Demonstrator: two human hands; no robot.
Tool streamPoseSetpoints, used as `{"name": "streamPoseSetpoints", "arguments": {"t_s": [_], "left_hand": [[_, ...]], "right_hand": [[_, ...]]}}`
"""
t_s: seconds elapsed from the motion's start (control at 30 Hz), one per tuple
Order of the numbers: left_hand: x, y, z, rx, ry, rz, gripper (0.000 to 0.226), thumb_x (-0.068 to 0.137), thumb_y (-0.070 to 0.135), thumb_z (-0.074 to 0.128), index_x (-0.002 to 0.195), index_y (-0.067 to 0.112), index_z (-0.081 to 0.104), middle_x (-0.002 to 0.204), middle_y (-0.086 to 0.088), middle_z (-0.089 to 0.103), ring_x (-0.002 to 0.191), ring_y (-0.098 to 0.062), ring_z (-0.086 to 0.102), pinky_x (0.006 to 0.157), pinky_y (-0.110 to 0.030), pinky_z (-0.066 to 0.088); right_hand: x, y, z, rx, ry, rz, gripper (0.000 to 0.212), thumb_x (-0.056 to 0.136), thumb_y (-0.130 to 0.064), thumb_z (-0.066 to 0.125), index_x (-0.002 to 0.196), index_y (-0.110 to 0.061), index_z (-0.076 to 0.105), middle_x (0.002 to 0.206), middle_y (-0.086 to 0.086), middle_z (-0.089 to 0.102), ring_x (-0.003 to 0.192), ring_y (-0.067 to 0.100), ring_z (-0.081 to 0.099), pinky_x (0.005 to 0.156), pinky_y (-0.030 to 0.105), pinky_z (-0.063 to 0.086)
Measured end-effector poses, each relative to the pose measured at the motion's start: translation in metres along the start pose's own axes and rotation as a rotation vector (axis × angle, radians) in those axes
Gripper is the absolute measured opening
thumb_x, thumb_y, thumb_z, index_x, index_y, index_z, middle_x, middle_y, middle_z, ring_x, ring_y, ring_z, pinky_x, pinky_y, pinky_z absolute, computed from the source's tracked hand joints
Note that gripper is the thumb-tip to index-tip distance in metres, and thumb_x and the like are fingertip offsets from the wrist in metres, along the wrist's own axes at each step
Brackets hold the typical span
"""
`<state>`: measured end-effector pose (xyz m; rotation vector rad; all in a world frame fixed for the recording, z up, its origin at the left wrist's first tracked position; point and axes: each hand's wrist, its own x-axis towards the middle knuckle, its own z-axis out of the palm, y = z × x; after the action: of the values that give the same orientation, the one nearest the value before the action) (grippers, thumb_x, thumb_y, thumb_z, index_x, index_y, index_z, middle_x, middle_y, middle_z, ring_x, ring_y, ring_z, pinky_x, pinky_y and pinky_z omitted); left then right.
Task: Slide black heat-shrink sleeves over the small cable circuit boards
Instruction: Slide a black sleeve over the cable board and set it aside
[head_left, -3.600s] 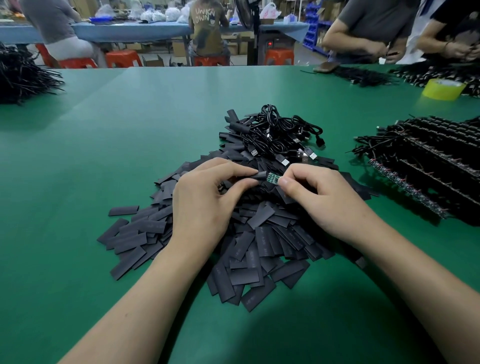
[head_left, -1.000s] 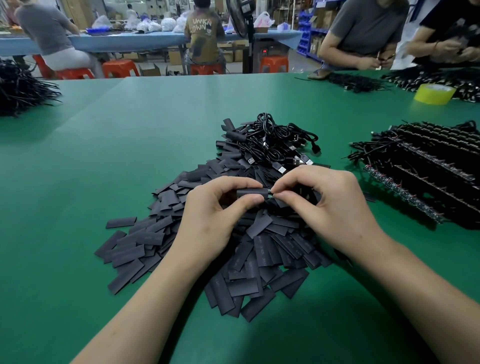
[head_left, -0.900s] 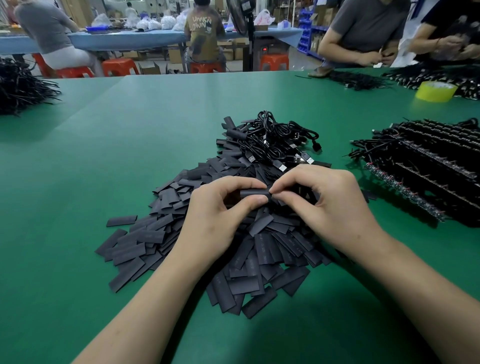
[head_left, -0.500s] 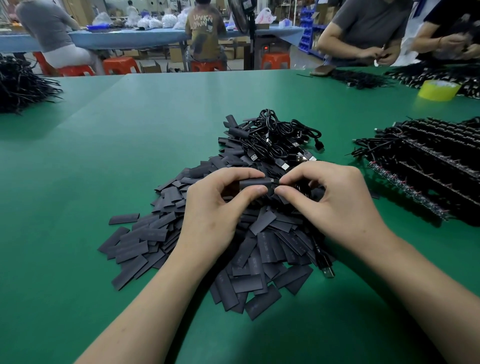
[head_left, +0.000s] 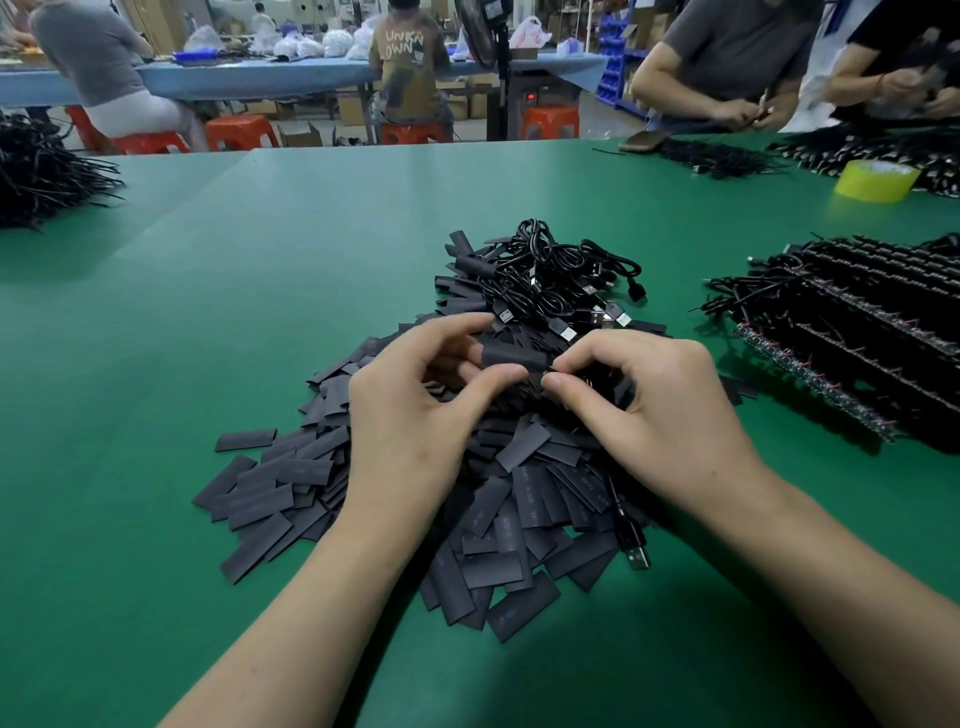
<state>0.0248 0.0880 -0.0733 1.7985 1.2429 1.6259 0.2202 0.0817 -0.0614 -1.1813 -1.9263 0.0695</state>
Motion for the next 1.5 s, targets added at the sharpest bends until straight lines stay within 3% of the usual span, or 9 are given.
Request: {"name": "streamPoseSetpoints", "arguments": {"t_s": [0.13,0.27,0.43,0.57,0.7,0.87,1.17,1.33,1.5], "left_hand": [[-0.002,0.001,0.0,-0.016,0.066,-0.029,0.021,0.08,0.025,0.086,0.1,0.025,0.079,0.087,0.015,0.077,0.082,-0.006,0.073,0.08,-0.022,0.057],[-0.004,0.002,0.002,0.047,0.064,0.004,0.022,0.082,0.024,0.085,0.103,0.021,0.08,0.091,0.016,0.077,0.085,-0.001,0.073,0.08,-0.014,0.054],[-0.004,0.003,0.003,0.078,0.072,0.01,0.019,0.083,0.024,0.084,0.1,0.018,0.081,0.09,0.017,0.076,0.083,0.001,0.072,0.077,-0.01,0.051],[-0.005,0.004,0.002,0.115,0.063,0.029,0.017,0.085,0.022,0.083,0.101,0.018,0.08,0.091,0.017,0.075,0.08,0.0,0.071,0.074,-0.009,0.049],[-0.005,0.004,0.002,0.211,0.042,0.108,0.021,0.089,0.026,0.08,0.109,0.02,0.08,0.096,0.013,0.075,0.081,-0.005,0.068,0.076,-0.024,0.056],[-0.006,0.001,0.004,0.406,-0.069,0.169,0.036,0.095,0.04,0.07,0.129,0.027,0.071,0.109,0.014,0.07,0.094,-0.01,0.066,0.082,-0.038,0.055],[-0.005,-0.002,0.004,0.43,-0.154,0.136,0.047,0.1,0.04,0.06,0.144,0.028,0.058,0.123,0.015,0.063,0.107,-0.012,0.057,0.097,-0.022,0.04],[-0.007,-0.004,0.007,0.403,-0.18,0.152,0.045,0.101,0.043,0.058,0.142,0.028,0.06,0.124,0.015,0.063,0.105,-0.012,0.059,0.097,-0.032,0.048],[-0.008,-0.005,0.007,0.385,-0.216,0.136,0.047,0.098,0.045,0.055,0.142,0.029,0.06,0.124,0.016,0.062,0.107,-0.009,0.057,0.098,-0.031,0.049]], "right_hand": [[-0.001,-0.001,0.001,0.004,0.026,0.007,0.007,0.089,-0.024,0.078,0.084,-0.023,0.072,0.075,-0.022,0.063,0.066,-0.01,0.055,0.06,0.003,0.034],[-0.002,-0.002,0.003,-0.003,0.016,0.0,0.008,0.089,-0.024,0.077,0.084,-0.022,0.071,0.077,-0.017,0.066,0.067,-0.011,0.055,0.064,0.002,0.034],[-0.003,-0.002,0.005,-0.02,-0.023,0.021,0.01,0.091,-0.028,0.076,0.084,-0.023,0.071,0.079,-0.013,0.069,0.067,0.008,0.06,0.064,0.01,0.038],[-0.003,-0.002,0.006,-0.016,-0.006,0.027,0.011,0.09,-0.027,0.077,0.082,-0.024,0.07,0.076,-0.014,0.067,0.063,-0.002,0.054,0.061,0.008,0.035],[-0.003,0.001,0.008,0.007,0.014,0.052,0.01,0.088,-0.025,0.078,0.081,-0.025,0.07,0.075,-0.017,0.067,0.065,-0.007,0.055,0.061,0.006,0.034],[-0.002,0.007,0.006,0.073,0.055,0.135,0.014,0.088,-0.025,0.075,0.078,-0.027,0.066,0.074,-0.016,0.065,0.06,0.005,0.056,0.056,0.008,0.035],[0.015,0.012,-0.003,0.082,0.123,0.292,0.015,0.089,-0.03,0.074,0.077,-0.027,0.066,0.072,-0.017,0.068,0.053,0.006,0.052,0.053,0.02,0.039],[0.088,0.016,-0.004,-0.126,-0.017,0.322,0.015,0.089,-0.036,0.071,0.078,-0.026,0.066,0.074,-0.012,0.064,0.077,0.013,0.061,0.071,0.03,0.048],[0.177,0.025,0.013,-0.313,-0.132,0.331,0.014,0.095,-0.038,0.066,0.092,-0.025,0.069,0.097,0.0,0.066,0.099,0.026,0.063,0.074,0.03,0.044]]}}
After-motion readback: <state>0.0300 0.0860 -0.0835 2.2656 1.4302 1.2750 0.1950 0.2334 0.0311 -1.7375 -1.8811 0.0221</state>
